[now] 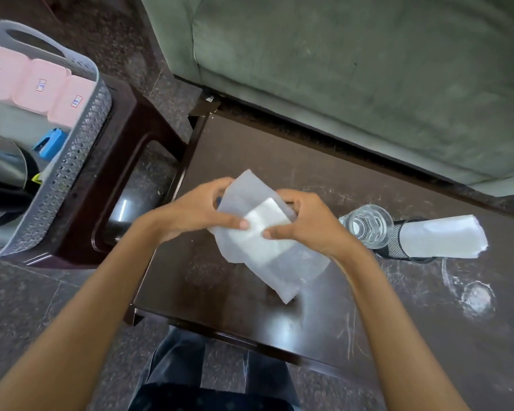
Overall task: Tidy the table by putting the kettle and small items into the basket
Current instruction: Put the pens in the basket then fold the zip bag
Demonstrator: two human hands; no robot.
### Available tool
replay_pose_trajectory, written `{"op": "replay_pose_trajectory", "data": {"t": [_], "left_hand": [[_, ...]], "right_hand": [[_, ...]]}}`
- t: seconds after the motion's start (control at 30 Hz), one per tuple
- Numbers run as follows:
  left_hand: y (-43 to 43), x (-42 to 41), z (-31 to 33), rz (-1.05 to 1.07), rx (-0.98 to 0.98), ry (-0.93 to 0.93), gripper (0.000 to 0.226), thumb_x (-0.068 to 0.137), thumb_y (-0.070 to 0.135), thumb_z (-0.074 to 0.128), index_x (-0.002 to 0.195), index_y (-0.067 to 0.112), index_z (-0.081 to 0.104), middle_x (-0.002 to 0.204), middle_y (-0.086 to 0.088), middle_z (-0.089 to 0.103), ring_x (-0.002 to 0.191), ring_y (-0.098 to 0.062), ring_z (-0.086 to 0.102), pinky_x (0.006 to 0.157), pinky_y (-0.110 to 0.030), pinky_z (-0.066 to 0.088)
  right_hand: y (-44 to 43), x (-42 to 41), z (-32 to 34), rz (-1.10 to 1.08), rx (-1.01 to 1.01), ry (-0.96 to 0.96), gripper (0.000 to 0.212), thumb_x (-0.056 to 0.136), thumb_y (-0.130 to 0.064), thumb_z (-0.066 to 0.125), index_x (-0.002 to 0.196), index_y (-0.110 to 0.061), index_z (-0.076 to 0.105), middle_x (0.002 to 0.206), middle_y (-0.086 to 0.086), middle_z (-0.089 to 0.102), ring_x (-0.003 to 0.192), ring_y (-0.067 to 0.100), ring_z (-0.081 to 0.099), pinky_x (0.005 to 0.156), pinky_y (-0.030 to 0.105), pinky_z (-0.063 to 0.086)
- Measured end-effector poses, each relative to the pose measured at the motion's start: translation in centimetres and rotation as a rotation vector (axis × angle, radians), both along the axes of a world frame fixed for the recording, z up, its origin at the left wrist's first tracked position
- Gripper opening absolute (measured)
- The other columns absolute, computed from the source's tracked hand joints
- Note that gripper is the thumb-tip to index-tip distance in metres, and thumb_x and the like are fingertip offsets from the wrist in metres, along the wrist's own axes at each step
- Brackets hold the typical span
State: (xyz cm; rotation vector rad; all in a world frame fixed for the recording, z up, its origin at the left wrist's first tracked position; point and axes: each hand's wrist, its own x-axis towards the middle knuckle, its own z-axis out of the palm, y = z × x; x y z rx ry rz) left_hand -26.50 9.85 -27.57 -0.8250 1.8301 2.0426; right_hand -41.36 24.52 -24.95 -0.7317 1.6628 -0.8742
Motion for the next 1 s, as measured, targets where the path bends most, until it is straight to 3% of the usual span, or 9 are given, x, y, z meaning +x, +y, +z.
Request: {"op": "replay_pose_trajectory", "data": {"t": [0.07,0.17,0.37,0.47,0.67,0.73,0.83,0.93,1.0], "left_hand": [[-0.5,-0.1,0.2,0.153,-0.016,0.022,0.046,0.07,0.019,0.078,0.113,0.016,0.061,0.109,-0.001,0.069,0.099,-0.018,0.068,0.077,-0.031,0.058],[-1.7,0.5,0.0,0.304,-0.035,0.049,0.037,0.069,0.014,0.076,0.102,0.005,0.061,0.1,-0.006,0.069,0.09,-0.02,0.069,0.071,-0.031,0.059],[-3.4,2.7,-0.2,0.582,0.01,0.109,0.031,0.073,0.016,0.073,0.104,0.015,0.065,0.092,-0.001,0.073,0.083,-0.018,0.07,0.061,-0.027,0.058],[-4.3,4.3,0.3,0.678,0.013,0.138,0.031,0.071,0.02,0.072,0.101,0.017,0.066,0.085,0.003,0.074,0.079,-0.014,0.07,0.062,-0.026,0.057],[-6.9,7.0,1.9,0.797,-0.115,0.161,0.02,0.08,0.011,0.068,0.096,0.022,0.066,0.076,0.009,0.073,0.07,-0.007,0.068,0.059,-0.021,0.054],[-7.9,7.5,2.4,0.941,-0.134,0.211,0.02,0.087,0.016,0.06,0.105,0.024,0.063,0.093,0.007,0.072,0.084,-0.006,0.067,0.071,-0.022,0.054],[-9.7,8.6,2.9,1.201,-0.121,0.264,0.032,0.098,0.029,0.037,0.129,0.029,0.045,0.134,0.002,0.056,0.12,-0.009,0.054,0.105,-0.031,0.04],[-11.3,9.0,3.1,1.389,-0.08,0.272,0.04,0.1,0.037,0.025,0.138,0.027,0.034,0.145,0.003,0.044,0.131,-0.011,0.042,0.114,-0.038,0.029],[-12.2,9.3,2.9,1.517,0.004,0.268,0.041,0.1,0.041,0.024,0.138,0.028,0.033,0.144,0.005,0.042,0.133,-0.01,0.039,0.115,-0.034,0.026]], "right_hand": [[-0.2,-0.5,-0.3,0.022,0.002,-0.098,0.046,0.064,0.007,0.076,0.1,-0.02,0.062,0.093,0.001,0.067,0.084,0.014,0.065,0.072,0.028,0.055],[-0.4,-1.1,-0.9,0.125,0.074,-0.157,0.053,0.065,0.007,0.076,0.106,-0.022,0.059,0.105,0.001,0.066,0.095,0.015,0.064,0.08,0.03,0.054],[-2.3,-1.7,-1.0,0.108,0.068,-0.233,0.059,0.06,0.005,0.077,0.114,-0.012,0.06,0.108,0.009,0.068,0.095,0.018,0.067,0.079,0.031,0.056],[-4.3,-1.1,-1.0,0.171,0.103,-0.234,0.062,0.061,-0.004,0.079,0.118,-0.017,0.058,0.113,0.009,0.068,0.101,0.022,0.066,0.084,0.036,0.055],[-11.2,1.6,0.8,0.197,0.081,-0.138,0.022,0.078,-0.005,0.07,0.1,-0.008,0.066,0.086,0.006,0.073,0.072,0.017,0.07,0.061,0.028,0.057],[-13.7,2.2,1.6,0.151,0.031,-0.102,0.015,0.076,-0.001,0.069,0.088,-0.01,0.068,0.076,0.001,0.072,0.064,0.015,0.068,0.056,0.026,0.054],[-18.9,3.8,3.5,0.078,-0.104,-0.03,0.016,0.076,0.002,0.067,0.082,-0.012,0.065,0.076,0.003,0.071,0.067,0.015,0.066,0.061,0.027,0.053],[-25.1,6.8,5.8,0.046,-0.281,0.091,0.015,0.078,0.001,0.065,0.085,-0.012,0.062,0.08,0.005,0.066,0.073,0.017,0.062,0.064,0.028,0.048],[-29.7,9.9,6.5,0.071,-0.392,0.179,0.013,0.076,0.0,0.064,0.084,-0.009,0.061,0.079,0.007,0.061,0.072,0.017,0.056,0.062,0.029,0.043]]}}
